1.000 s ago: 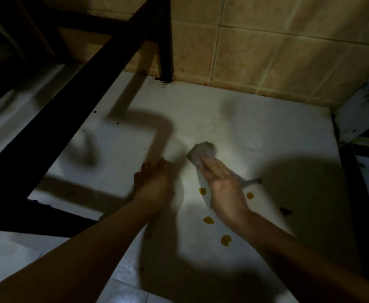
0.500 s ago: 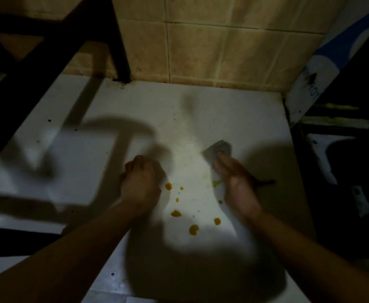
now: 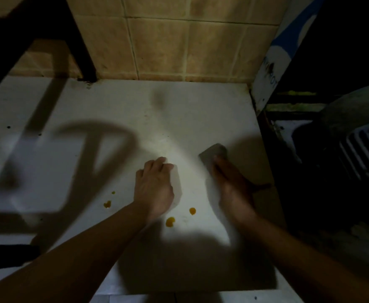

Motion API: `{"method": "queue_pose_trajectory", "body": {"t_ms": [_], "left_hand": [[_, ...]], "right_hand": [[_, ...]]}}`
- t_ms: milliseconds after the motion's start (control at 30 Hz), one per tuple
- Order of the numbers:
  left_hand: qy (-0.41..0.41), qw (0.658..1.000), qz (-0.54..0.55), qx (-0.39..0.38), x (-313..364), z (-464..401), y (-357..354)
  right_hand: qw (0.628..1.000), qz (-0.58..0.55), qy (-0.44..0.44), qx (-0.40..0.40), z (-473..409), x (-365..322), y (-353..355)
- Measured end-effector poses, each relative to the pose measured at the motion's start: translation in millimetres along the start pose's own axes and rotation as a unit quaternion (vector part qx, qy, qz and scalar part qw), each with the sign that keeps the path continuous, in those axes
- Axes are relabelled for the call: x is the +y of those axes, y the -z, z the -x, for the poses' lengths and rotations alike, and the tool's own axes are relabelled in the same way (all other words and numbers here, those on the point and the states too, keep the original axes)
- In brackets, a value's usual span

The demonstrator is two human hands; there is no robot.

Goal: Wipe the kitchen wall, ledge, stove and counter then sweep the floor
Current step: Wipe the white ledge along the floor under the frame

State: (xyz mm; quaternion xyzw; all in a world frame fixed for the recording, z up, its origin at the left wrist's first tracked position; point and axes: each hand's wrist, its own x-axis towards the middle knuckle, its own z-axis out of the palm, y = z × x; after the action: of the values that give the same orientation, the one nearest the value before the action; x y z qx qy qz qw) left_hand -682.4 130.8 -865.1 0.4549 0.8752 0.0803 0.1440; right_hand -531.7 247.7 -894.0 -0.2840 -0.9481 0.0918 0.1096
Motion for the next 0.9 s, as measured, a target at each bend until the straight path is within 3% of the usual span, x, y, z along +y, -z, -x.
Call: {"method": "queue_pose_trajectory", "body": {"t_ms": [100,233,367,433,533,633,800,900], "left_hand": [[-0.024,1.0,0.001,0.001,11.1,1.4,-5.6],[-0.054,0.999,0.0,-0.006,16.8,3.0,-6.8],[-0.088,0.996,-0.016,-0.017,19.7,10.0,-8.5],[-0.094,0.995,-0.016,-0.024,20.6,14.0,-10.6],[-0.101,0.994,-0.019,-0.031,18.1,16.6,-8.7],[-0.108,0.993,-0.038,-0.038,12.0,18.5,-4.7],[-0.101,0.991,-0.068,-0.052,0.4,28.6,3.5],[-0.089,0.993,-0.063,-0.05,-4.8,36.4,7.3]], "right_hand": [[0.995,0.046,0.063,-0.062,27.6,-4.8,-4.4],[0.986,0.046,-0.158,0.026,21.0,34.7,5.0],[0.976,0.049,-0.211,0.029,19.3,24.5,10.6],[0.981,0.031,-0.19,0.025,33.7,8.0,5.3],[0.998,0.012,-0.067,0.005,59.7,-14.1,-1.8],[0.999,-0.022,-0.02,-0.018,65.7,-20.3,3.8],[0.993,-0.06,-0.103,-0.006,28.8,5.2,3.9],[0.994,-0.072,-0.086,-0.003,24.3,-20.9,2.6]]}}
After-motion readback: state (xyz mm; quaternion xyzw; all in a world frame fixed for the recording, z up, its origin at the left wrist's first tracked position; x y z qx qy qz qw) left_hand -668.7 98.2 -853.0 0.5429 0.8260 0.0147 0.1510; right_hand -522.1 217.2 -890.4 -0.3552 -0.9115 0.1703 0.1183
